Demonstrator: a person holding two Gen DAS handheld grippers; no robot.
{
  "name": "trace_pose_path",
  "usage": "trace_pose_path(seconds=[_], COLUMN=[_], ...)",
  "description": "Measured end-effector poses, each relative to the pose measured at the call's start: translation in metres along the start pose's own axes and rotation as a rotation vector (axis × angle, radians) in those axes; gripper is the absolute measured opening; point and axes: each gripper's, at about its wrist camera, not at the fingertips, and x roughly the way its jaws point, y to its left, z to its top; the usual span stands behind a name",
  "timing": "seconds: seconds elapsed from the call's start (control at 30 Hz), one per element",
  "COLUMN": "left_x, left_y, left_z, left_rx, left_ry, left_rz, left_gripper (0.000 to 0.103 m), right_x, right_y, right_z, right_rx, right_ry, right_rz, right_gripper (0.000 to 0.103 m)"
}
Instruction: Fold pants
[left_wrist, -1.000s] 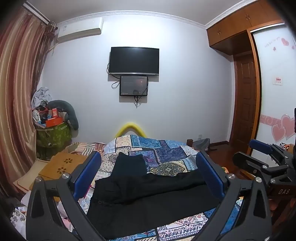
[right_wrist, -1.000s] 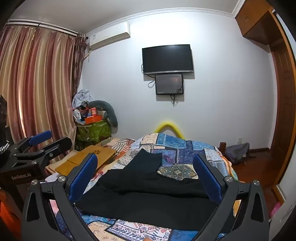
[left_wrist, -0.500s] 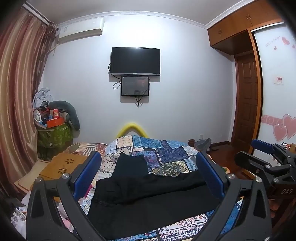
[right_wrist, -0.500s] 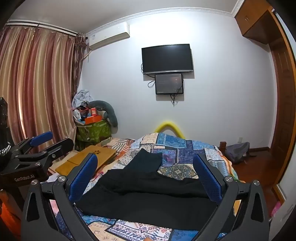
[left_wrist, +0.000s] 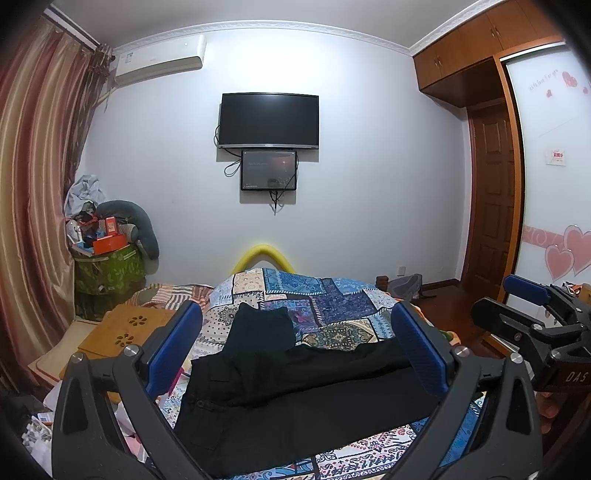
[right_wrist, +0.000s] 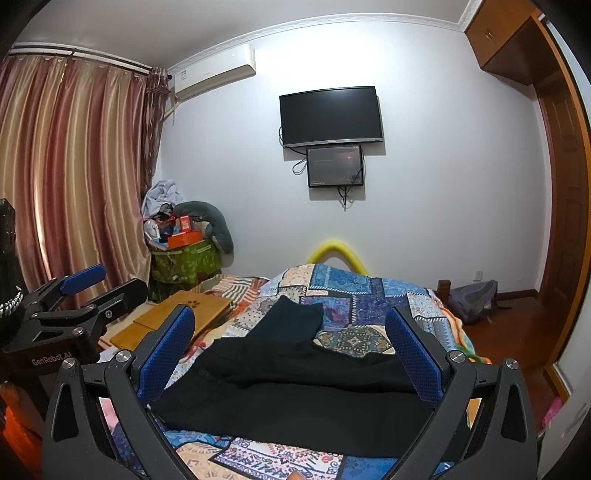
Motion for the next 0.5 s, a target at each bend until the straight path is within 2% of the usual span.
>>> trace_pose_path(seconds=[0.5], left_x=[0.0005], left_y=[-0.0038], left_z=[-0.0009], left_rx=[0.006], left_ry=[-0.001], left_rz=[-0.004], left_gripper=[0.103], right_x=[0.0005], right_y=[-0.0009], right_z=[-0.0003], right_rx=[-0.002], right_ry=[-0.005], right_rz=[0.0], right_gripper=[0.102])
